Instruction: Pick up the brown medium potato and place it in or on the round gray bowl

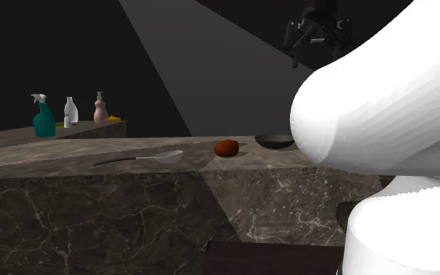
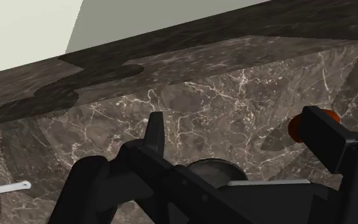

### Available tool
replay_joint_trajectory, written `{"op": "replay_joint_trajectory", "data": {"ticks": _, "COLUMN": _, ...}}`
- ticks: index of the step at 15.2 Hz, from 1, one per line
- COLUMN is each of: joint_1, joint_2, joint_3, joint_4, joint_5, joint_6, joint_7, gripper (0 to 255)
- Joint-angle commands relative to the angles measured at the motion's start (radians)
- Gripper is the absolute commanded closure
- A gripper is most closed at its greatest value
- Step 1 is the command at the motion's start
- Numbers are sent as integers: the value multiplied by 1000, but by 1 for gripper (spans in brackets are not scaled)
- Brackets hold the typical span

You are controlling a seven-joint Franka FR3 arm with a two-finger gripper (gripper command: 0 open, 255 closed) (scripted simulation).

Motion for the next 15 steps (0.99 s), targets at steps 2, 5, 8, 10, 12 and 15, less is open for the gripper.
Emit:
{"op": "replay_joint_trajectory", "data": {"ticks": 2, "joint_1": 0, "joint_2": -3, "joint_3": 21, "joint_4": -24, "joint_5": 14, "joint_6": 25, "joint_7": 41, "gripper": 0}}
{"op": "replay_joint_trajectory", "data": {"ticks": 5, "joint_1": 0, "joint_2": 1, "joint_3": 89, "joint_4": -84, "joint_5": 56, "joint_6": 105, "joint_7": 164, "gripper": 0}}
{"op": "replay_joint_trajectory", "data": {"ticks": 8, "joint_1": 0, "joint_2": 25, "joint_3": 159, "joint_4": -128, "joint_5": 95, "joint_6": 190, "joint_7": 286, "gripper": 0}}
{"op": "replay_joint_trajectory", "data": {"ticks": 10, "joint_1": -2, "joint_2": 53, "joint_3": 207, "joint_4": -148, "joint_5": 118, "joint_6": 249, "joint_7": 368, "gripper": 0}}
{"op": "replay_joint_trajectory", "data": {"ticks": 12, "joint_1": -5, "joint_2": 90, "joint_3": 257, "joint_4": -159, "joint_5": 137, "joint_6": 310, "joint_7": 450, "gripper": 0}}
{"op": "replay_joint_trajectory", "data": {"ticks": 15, "joint_1": -16, "joint_2": 161, "joint_3": 332, "joint_4": -161, "joint_5": 155, "joint_6": 401, "joint_7": 576, "gripper": 0}}
